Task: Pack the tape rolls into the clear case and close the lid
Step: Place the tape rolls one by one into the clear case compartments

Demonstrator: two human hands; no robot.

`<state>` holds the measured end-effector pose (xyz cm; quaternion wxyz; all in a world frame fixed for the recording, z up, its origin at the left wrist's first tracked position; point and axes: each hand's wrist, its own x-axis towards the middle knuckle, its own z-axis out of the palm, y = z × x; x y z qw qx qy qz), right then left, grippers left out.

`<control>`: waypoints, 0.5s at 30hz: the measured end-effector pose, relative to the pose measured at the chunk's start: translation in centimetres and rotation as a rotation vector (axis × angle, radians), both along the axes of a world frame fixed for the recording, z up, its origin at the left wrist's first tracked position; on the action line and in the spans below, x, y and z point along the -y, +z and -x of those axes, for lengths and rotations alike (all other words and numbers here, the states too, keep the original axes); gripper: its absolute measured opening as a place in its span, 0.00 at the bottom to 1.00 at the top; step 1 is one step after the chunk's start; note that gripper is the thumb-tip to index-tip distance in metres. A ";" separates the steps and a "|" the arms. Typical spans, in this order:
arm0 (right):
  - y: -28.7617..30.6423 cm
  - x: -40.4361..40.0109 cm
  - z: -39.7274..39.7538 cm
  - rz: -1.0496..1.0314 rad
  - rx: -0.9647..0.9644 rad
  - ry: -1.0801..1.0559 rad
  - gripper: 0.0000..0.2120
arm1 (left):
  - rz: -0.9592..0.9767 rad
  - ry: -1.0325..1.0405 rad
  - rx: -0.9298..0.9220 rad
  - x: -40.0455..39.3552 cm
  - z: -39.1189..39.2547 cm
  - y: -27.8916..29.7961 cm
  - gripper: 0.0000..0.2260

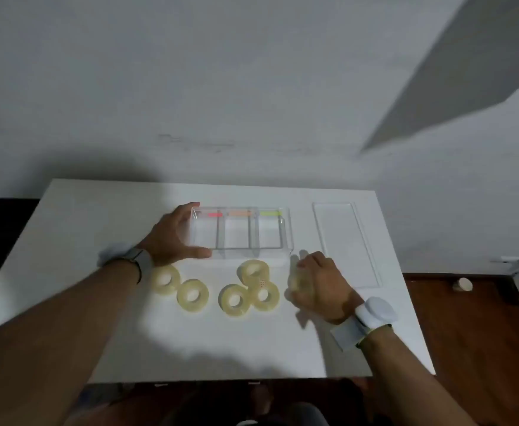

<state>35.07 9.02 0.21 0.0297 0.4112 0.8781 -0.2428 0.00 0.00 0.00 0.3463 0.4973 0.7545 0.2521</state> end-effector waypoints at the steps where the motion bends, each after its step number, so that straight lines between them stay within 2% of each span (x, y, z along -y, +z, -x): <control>1: -0.1 -0.2 0.0 0.026 -0.012 -0.008 0.28 | -0.009 -0.011 -0.012 -0.2 0.0 0.0 0.55; 5: 0.3 -0.1 0.1 0.016 0.060 0.052 0.25 | 0.007 0.011 -0.007 -0.1 0.1 -0.4 0.54; 9: 0.6 0.4 -0.3 -0.042 0.067 0.085 0.27 | -0.018 0.034 -0.012 0.1 -0.6 -0.2 0.53; 15: 0.2 0.6 -0.5 -0.080 0.052 0.085 0.21 | -0.055 0.050 -0.030 0.4 -1.1 0.1 0.51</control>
